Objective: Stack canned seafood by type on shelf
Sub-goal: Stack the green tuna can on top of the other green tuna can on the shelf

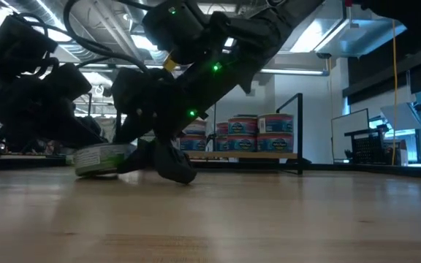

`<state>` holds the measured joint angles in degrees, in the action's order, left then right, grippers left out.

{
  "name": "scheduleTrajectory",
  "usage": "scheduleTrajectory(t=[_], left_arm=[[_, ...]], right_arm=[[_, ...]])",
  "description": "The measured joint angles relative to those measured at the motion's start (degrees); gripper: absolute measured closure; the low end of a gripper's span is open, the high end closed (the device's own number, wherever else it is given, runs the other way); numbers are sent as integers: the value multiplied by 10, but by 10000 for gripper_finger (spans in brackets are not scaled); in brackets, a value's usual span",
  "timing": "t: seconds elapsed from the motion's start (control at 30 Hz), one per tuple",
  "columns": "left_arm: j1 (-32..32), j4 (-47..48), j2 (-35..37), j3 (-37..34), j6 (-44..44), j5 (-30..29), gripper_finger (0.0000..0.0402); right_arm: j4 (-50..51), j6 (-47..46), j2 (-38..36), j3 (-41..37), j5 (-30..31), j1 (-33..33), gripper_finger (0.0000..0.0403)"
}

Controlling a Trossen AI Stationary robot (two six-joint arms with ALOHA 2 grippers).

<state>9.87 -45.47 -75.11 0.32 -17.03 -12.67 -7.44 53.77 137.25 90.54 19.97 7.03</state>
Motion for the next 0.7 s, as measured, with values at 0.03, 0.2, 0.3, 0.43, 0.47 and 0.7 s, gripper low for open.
scheduleTrajectory(t=[0.03,0.2,0.3,0.43,0.47,0.7], left_arm=[[0,-3,0,0,-2,0,202],[0,-12,0,1,-7,6,202],[0,-12,0,1,-13,0,202],[1,-6,8,1,-22,-14,202],[1,-2,15,2,-22,-17,202],[3,13,89,0,3,-18,202]], right_arm=[[1,-9,0,0,0,0,224],[2,-16,0,0,-3,-1,255],[9,-22,0,0,-1,0,255],[22,-35,-12,0,4,0,255],[27,-42,-20,0,7,1,255],[102,-83,-67,-4,35,-2,269]])
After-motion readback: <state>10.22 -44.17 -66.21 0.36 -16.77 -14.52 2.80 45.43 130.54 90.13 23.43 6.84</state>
